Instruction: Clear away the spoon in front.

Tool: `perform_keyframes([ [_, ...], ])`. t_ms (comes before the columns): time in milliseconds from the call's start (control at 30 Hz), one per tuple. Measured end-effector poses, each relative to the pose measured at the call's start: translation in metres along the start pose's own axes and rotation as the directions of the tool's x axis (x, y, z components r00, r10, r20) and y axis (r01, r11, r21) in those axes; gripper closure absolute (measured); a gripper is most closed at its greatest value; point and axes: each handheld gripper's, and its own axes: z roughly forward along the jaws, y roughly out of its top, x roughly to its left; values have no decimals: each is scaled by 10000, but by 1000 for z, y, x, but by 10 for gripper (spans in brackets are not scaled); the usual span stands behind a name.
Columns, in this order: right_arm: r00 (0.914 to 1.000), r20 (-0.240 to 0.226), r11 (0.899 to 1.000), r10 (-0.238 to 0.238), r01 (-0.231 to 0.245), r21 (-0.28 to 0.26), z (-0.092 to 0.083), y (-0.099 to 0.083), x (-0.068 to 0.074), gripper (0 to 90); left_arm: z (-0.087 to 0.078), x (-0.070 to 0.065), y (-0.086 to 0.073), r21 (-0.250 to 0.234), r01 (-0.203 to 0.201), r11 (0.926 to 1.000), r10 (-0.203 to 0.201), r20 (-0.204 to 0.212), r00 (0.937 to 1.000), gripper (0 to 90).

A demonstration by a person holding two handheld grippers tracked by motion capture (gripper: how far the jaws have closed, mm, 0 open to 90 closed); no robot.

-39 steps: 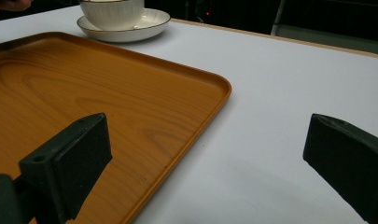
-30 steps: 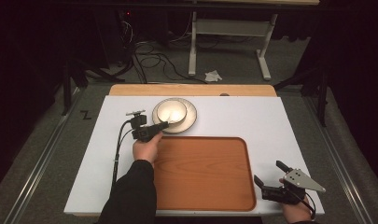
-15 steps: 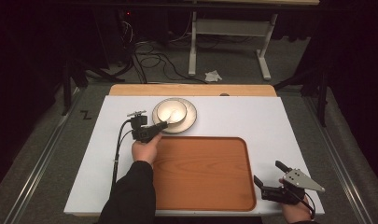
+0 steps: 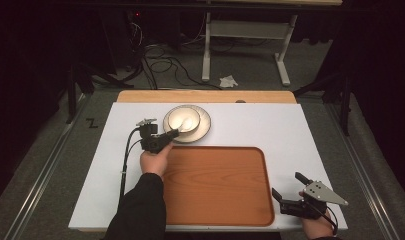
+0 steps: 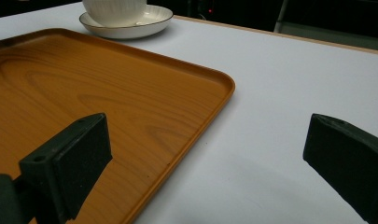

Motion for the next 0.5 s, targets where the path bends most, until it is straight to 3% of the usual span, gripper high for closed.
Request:
perform_keyframes([
  [400, 10000, 19, 10000, 36, -36, 3, 0, 0, 0, 16, -11, -6, 1, -445, -582, 9973, 582, -7, 9983, 857],
  [500, 10000, 17, 10000, -13, 13, -9, 0, 0, 0, 16, -17, -12, 0, -477, -1066, 9932, 1067, -1, 9943, 857],
])
